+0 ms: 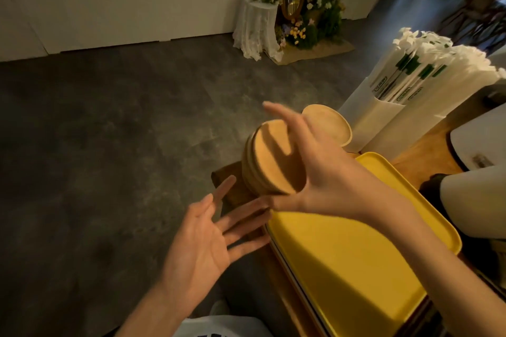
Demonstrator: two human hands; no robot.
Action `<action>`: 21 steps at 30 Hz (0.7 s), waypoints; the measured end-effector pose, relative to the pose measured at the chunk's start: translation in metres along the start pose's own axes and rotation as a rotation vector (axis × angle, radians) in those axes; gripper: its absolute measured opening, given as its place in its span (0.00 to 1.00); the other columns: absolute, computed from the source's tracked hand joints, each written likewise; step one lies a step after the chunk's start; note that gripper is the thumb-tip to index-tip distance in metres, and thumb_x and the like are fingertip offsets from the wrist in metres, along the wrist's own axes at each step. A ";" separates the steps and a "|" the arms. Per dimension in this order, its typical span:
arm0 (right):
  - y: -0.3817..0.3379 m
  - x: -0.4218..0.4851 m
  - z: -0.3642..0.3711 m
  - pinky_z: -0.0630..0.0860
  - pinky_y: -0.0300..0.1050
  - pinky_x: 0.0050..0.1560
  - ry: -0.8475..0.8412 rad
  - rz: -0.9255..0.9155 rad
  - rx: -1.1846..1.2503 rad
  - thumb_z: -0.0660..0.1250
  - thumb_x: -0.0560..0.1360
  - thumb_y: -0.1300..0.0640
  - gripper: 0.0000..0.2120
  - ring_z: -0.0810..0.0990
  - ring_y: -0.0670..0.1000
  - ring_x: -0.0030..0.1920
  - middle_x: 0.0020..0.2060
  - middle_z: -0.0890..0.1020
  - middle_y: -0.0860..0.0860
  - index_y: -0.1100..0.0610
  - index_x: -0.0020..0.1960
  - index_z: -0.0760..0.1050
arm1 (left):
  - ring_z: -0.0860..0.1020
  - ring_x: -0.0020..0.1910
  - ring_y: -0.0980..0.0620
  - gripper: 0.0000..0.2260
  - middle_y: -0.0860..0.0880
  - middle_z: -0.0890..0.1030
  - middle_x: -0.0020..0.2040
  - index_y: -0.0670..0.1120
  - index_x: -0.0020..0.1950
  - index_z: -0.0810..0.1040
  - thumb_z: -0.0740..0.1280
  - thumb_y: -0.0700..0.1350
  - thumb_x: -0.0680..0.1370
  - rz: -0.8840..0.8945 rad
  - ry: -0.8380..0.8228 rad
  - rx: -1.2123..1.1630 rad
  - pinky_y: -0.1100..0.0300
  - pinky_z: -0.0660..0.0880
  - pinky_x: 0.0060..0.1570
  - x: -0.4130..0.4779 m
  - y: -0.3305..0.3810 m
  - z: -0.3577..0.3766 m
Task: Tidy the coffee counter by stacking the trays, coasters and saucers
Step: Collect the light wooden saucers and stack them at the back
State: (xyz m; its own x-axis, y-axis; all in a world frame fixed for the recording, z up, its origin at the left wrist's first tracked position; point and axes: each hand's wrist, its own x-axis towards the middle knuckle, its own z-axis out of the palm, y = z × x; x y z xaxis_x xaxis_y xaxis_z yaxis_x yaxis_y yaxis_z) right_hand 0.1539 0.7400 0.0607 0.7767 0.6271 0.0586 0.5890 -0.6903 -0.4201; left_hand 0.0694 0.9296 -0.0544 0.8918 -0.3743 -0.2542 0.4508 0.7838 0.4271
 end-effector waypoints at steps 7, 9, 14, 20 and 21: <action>0.036 0.040 -0.011 0.73 0.53 0.56 0.020 0.145 -0.071 0.77 0.63 0.37 0.54 0.72 0.54 0.56 0.64 0.68 0.53 0.40 0.76 0.45 | 0.76 0.64 0.36 0.26 0.36 0.77 0.65 0.56 0.70 0.71 0.67 0.56 0.72 0.055 0.055 0.012 0.42 0.78 0.53 -0.004 0.011 -0.009; 0.042 0.048 -0.006 0.72 0.49 0.51 -0.021 0.134 -0.191 0.76 0.63 0.35 0.54 0.72 0.53 0.53 0.62 0.69 0.53 0.41 0.76 0.45 | 0.76 0.63 0.36 0.25 0.36 0.77 0.65 0.54 0.70 0.71 0.66 0.56 0.73 0.062 0.077 0.027 0.43 0.78 0.53 -0.006 0.012 -0.011; 0.050 0.053 0.010 0.65 0.47 0.54 -0.120 0.112 -0.304 0.73 0.62 0.31 0.53 0.70 0.52 0.53 0.60 0.71 0.53 0.40 0.75 0.43 | 0.77 0.62 0.36 0.23 0.37 0.78 0.64 0.51 0.69 0.74 0.63 0.55 0.74 0.068 0.124 0.015 0.43 0.79 0.52 -0.009 0.014 -0.015; 0.053 0.053 0.014 0.65 0.51 0.58 -0.137 0.116 -0.323 0.71 0.62 0.29 0.53 0.66 0.50 0.53 0.59 0.70 0.51 0.39 0.75 0.42 | 0.77 0.62 0.37 0.21 0.37 0.78 0.63 0.50 0.65 0.78 0.62 0.54 0.75 0.049 0.159 -0.005 0.44 0.79 0.52 -0.010 0.015 -0.017; 0.053 0.052 0.014 0.65 0.51 0.59 -0.141 0.120 -0.320 0.71 0.62 0.29 0.53 0.67 0.50 0.53 0.59 0.70 0.51 0.40 0.75 0.43 | 0.77 0.62 0.37 0.21 0.37 0.78 0.64 0.49 0.66 0.77 0.62 0.54 0.75 0.047 0.158 -0.003 0.44 0.79 0.51 -0.009 0.015 -0.017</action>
State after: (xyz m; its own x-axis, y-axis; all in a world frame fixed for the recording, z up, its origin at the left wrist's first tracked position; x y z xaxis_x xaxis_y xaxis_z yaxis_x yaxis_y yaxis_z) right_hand 0.2230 0.7411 0.0287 0.8194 0.5628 -0.1091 0.5526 -0.8260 -0.1108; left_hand 0.0672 0.9535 -0.0603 0.8944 -0.2549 -0.3677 0.4086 0.8000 0.4394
